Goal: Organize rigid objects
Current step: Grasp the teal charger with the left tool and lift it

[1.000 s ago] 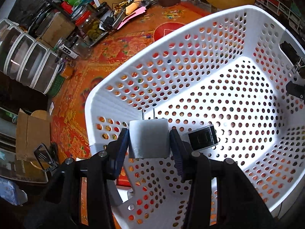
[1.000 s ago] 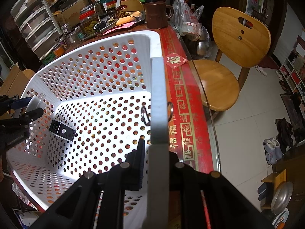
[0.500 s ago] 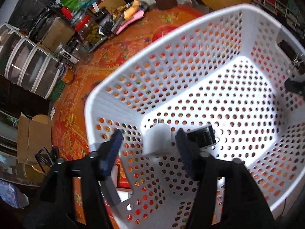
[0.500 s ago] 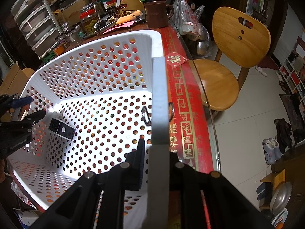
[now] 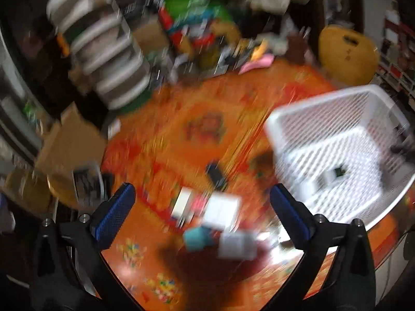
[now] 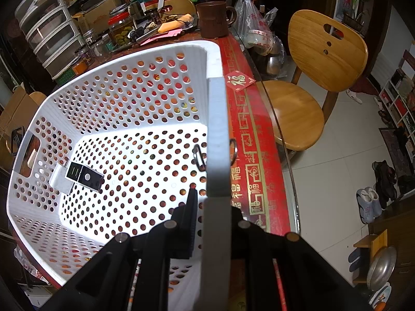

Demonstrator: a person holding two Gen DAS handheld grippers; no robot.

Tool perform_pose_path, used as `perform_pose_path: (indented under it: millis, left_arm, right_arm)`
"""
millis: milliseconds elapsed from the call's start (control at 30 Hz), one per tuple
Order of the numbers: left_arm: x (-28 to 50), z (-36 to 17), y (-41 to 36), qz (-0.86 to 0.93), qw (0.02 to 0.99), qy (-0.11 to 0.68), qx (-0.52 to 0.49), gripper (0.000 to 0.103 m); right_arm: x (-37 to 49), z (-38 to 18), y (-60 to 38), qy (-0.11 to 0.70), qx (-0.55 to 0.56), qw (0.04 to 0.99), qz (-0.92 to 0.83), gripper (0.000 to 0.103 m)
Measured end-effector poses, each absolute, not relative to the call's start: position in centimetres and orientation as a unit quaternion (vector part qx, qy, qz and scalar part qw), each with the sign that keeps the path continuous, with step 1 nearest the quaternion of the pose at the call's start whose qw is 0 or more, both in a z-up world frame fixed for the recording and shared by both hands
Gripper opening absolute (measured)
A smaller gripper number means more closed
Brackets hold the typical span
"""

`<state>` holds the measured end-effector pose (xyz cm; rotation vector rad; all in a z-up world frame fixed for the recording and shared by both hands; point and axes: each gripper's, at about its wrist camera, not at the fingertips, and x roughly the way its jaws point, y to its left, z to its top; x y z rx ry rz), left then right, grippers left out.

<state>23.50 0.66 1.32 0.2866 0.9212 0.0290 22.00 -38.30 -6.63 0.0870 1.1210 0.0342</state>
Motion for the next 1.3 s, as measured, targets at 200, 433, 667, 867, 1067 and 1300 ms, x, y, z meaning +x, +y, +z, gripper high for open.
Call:
perform_pose_path:
  millis: [200, 433, 667, 867, 1067, 1300]
  left_arm:
    - [23.9, -7.3, 6.8, 0.018, 0.848, 0.526, 0.066, 0.101]
    - [24.4, -10.7, 9.7, 0.019, 0.838, 0.546, -0.003, 0.098]
    - [25.5, -13.5, 10.0, 0.014, 0.826, 0.562, -0.038, 0.095]
    - [25.8, -13.9, 9.8, 0.008, 0.828, 0.558, -0.056, 0.083]
    - [25.3, -13.6, 9.6, 0.01, 0.829, 0.556, -0.054, 0.056]
    - [24.5, -12.1, 10.0, 0.015, 0.839, 0.542, -0.046, 0.05]
  right_arm:
    - [21.9, -6.6, -38.5, 0.529, 0.044, 0.847, 0.016, 0.012]
    - [21.9, -6.6, -38.4, 0.532, 0.042, 0.846, 0.014, 0.012]
    - [21.9, -6.6, -38.3, 0.532, 0.041, 0.846, 0.014, 0.012]
    - [21.9, -6.6, -38.3, 0.532, 0.041, 0.846, 0.013, 0.013]
    - [21.9, -6.6, -38.2, 0.532, 0.041, 0.846, 0.014, 0.012]
    - [21.9, -6.6, -38.2, 0.532, 0.04, 0.846, 0.014, 0.013]
